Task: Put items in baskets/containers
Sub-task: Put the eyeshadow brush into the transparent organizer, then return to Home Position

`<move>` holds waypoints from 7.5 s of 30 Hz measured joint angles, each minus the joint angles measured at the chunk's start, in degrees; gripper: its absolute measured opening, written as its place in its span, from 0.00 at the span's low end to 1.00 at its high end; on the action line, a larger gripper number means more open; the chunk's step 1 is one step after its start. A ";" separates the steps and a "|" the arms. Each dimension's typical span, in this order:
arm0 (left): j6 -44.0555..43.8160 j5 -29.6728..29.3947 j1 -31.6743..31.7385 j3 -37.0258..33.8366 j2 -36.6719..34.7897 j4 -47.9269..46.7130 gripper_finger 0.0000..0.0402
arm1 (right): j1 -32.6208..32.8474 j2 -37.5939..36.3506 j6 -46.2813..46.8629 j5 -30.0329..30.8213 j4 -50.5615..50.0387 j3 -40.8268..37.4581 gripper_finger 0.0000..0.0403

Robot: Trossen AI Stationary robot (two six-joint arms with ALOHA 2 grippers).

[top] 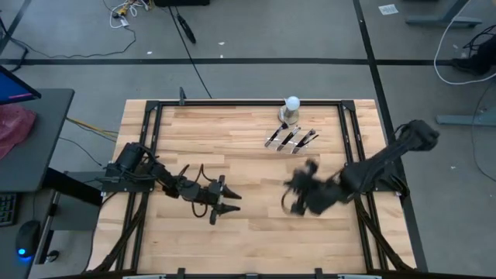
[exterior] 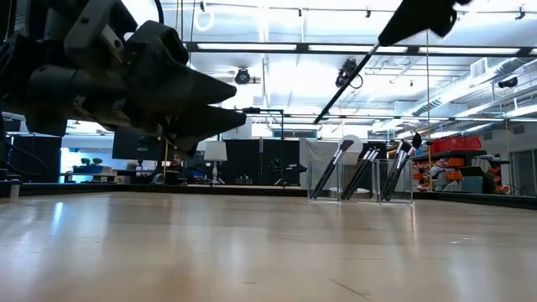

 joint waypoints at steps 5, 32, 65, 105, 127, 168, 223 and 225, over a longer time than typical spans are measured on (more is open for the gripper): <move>-1.13 -0.08 0.02 0.00 0.00 -0.99 0.49 | -10.53 -5.49 1.69 -2.22 -14.16 6.26 0.00; -1.31 -1.49 0.00 0.02 0.02 -3.12 0.49 | -51.11 8.11 -30.06 -39.75 -5.97 7.55 0.00; -2.72 -1.52 0.00 0.02 0.07 -3.08 0.49 | -55.16 6.09 -32.05 -27.38 4.14 7.53 0.33; -1.74 -3.00 0.02 3.01 0.07 -5.37 0.49 | -45.67 5.49 -24.09 -13.64 23.79 -12.10 0.02; -2.23 -3.94 -0.62 2.99 0.07 -6.87 0.49 | -31.32 -10.28 -24.80 -10.09 22.68 -12.14 0.01; -5.35 -6.91 -0.17 3.02 0.07 -7.60 0.49 | -20.26 -64.84 -22.60 -36.69 49.06 -60.57 0.01; -5.72 -7.89 -1.16 5.31 0.02 -9.61 0.49 | -26.47 -71.78 -31.45 -37.34 39.61 -60.42 0.00; -5.73 -7.15 -1.20 5.31 0.02 -9.61 0.49 | -26.98 -72.47 -31.59 -37.36 39.60 -60.42 0.00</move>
